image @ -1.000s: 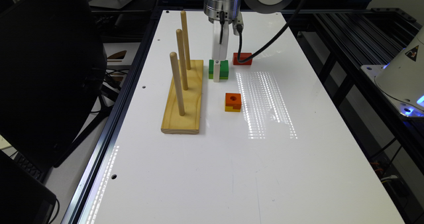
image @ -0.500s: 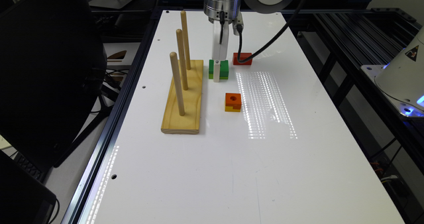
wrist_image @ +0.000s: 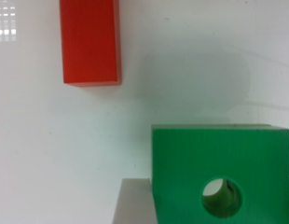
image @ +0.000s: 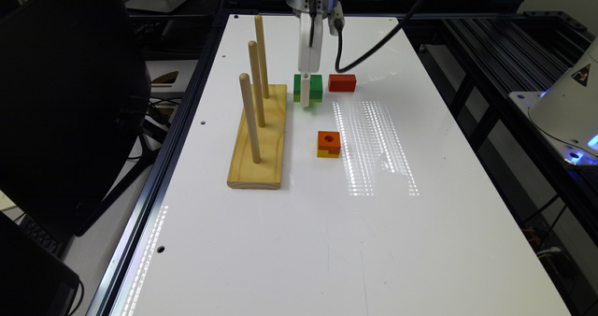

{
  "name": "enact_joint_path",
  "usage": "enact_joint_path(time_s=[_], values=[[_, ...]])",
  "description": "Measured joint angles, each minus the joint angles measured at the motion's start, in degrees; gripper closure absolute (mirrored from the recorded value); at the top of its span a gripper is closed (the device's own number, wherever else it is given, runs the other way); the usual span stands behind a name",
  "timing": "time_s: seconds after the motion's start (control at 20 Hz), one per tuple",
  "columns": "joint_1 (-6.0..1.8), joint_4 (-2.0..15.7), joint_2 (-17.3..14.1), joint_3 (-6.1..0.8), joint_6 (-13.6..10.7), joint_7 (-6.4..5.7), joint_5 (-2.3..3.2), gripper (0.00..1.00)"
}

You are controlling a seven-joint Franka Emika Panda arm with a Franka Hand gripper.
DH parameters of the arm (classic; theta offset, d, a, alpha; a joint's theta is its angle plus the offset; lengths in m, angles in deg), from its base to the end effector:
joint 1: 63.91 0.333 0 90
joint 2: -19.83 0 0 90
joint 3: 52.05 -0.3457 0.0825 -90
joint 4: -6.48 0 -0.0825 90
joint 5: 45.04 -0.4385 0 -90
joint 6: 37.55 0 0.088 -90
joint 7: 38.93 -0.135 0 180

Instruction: Pick up green block.

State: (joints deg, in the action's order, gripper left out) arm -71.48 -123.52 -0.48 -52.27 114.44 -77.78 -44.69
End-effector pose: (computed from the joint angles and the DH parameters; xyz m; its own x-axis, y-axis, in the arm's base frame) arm 0.5734 -0.0738 0.1561 0.6955 -0.7182 0.0239 -0.7180 -0.6959 -0.0171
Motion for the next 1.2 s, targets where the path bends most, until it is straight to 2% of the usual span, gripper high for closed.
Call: enact_joint_path(time_s=[0.1,0.4,0.75,1.0,1.1,1.2], values=[[0.00,0.03,0.6,0.00,-0.5,0.00,0.00,1.00],[0.00,-0.05,5.2,-0.01,-5.2,0.00,0.00,1.00],[0.00,-0.12,6.5,-0.04,-6.1,0.00,0.00,1.00],[0.00,-0.02,13.9,-0.05,-13.4,0.00,0.00,1.00],[0.00,-0.13,15.4,-0.07,-14.9,0.00,0.00,1.00],[0.00,-0.24,15.6,-0.07,-15.1,0.00,0.00,1.00]])
